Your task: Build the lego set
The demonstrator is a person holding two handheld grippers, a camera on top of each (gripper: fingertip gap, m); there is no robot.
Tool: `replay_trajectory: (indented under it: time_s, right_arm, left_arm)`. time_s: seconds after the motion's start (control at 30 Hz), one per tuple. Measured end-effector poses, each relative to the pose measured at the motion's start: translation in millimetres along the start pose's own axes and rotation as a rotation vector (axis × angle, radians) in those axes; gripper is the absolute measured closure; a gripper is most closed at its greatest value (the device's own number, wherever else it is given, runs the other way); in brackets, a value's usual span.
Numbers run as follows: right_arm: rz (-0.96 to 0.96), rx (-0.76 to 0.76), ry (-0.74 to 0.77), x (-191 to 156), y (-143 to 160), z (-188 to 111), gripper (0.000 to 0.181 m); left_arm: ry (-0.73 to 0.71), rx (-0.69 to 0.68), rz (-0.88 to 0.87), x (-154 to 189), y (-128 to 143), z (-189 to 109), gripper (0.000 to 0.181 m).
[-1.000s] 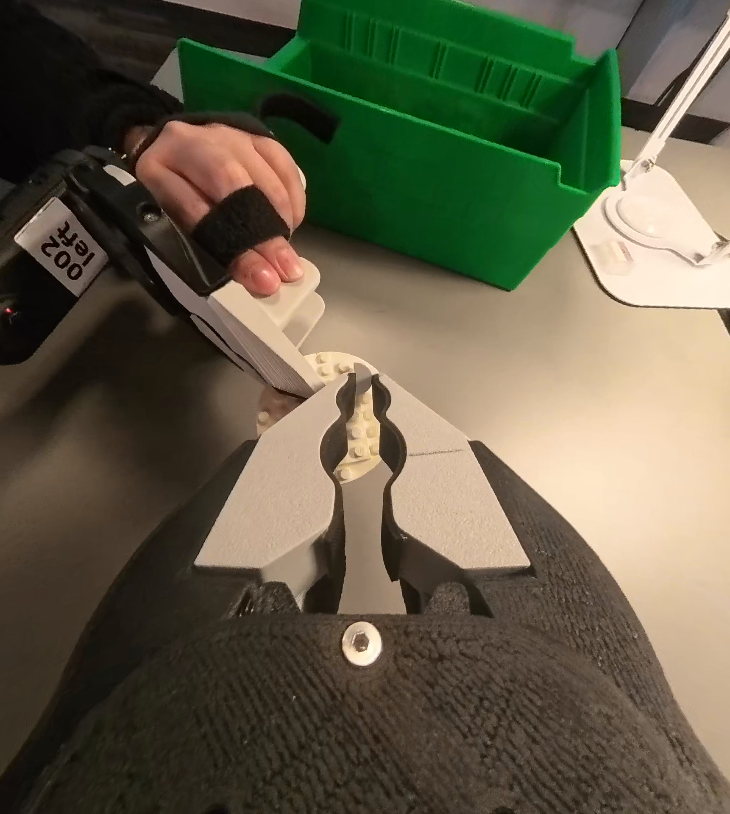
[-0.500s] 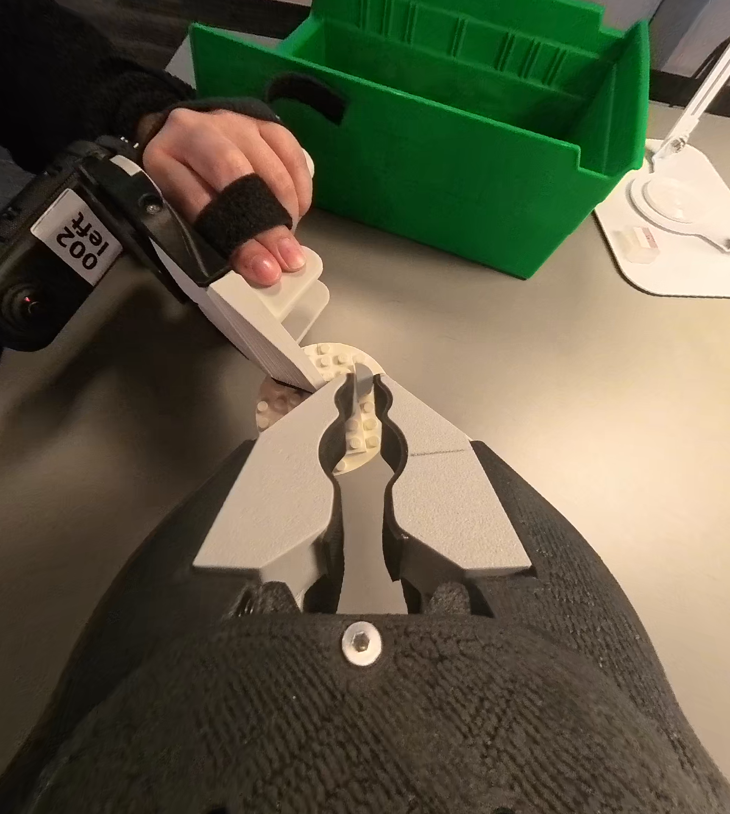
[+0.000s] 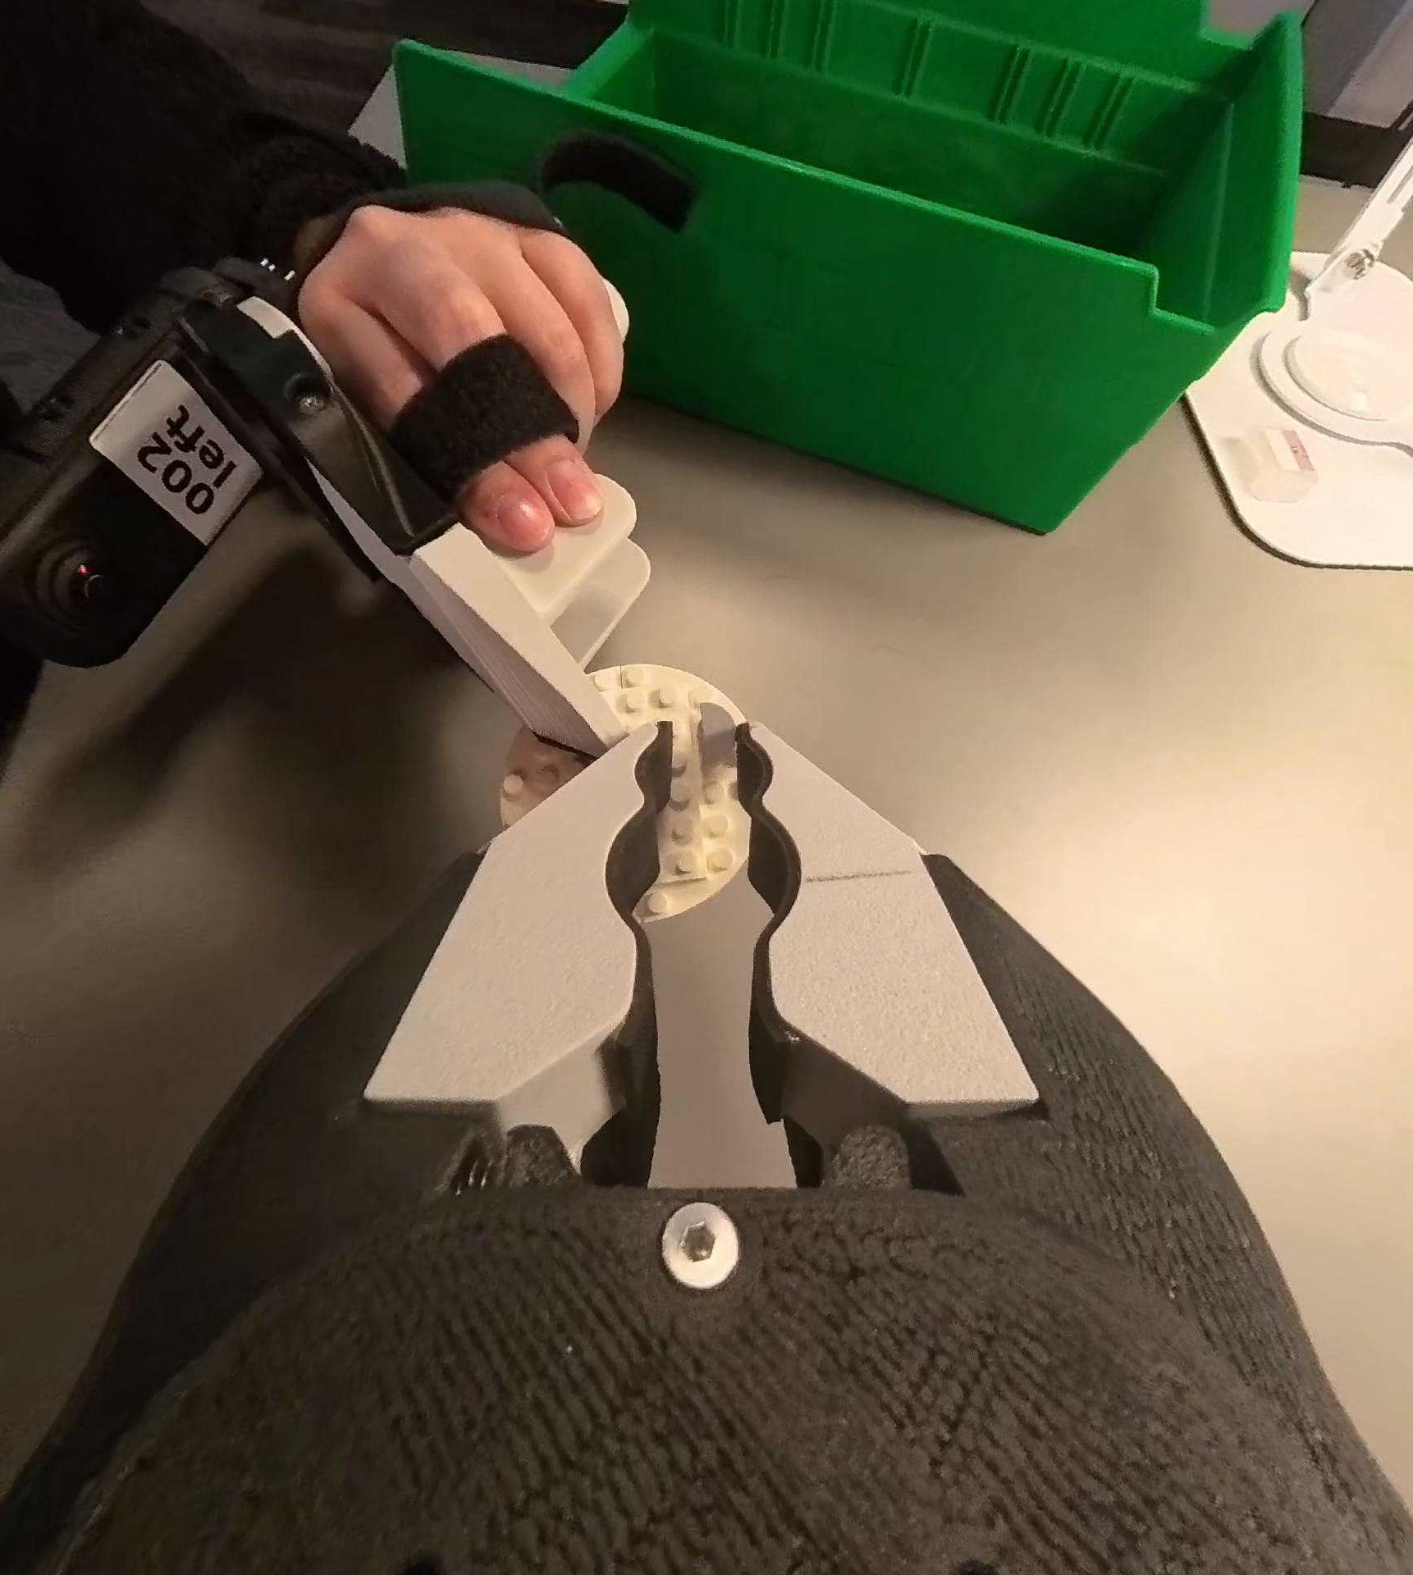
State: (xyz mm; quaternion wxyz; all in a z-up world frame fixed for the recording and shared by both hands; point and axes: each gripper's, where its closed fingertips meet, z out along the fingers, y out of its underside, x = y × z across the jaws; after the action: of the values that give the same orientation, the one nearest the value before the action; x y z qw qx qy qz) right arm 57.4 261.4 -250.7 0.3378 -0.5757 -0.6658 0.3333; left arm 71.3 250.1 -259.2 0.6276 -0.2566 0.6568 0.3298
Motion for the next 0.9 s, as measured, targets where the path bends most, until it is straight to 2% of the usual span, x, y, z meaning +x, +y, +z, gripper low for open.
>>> replay_trajectory:
  time_s: [0.33,0.57,0.73,0.83,0.9]
  right_arm:
    - [0.006,-0.001,-0.036,-6,0,-3,0.168]
    - [-0.022,0.047,-0.008,-3,-10,-12,0.162]
    - [-0.185,0.052,0.135,5,-11,-33,0.145]
    - [-0.416,-0.037,0.284,6,4,-37,0.124]
    - [-0.573,-0.122,0.422,14,15,-39,0.119]
  left_arm:
    - [0.002,0.012,0.002,0,-2,0,0.175]
    - [-0.002,0.006,-0.006,-1,0,0,0.175]
    - [-0.007,-0.002,-0.03,-4,1,0,0.174]
    - [-0.01,-0.013,-0.05,-6,5,1,0.175]
    - [-0.01,-0.023,-0.065,-6,7,1,0.175]
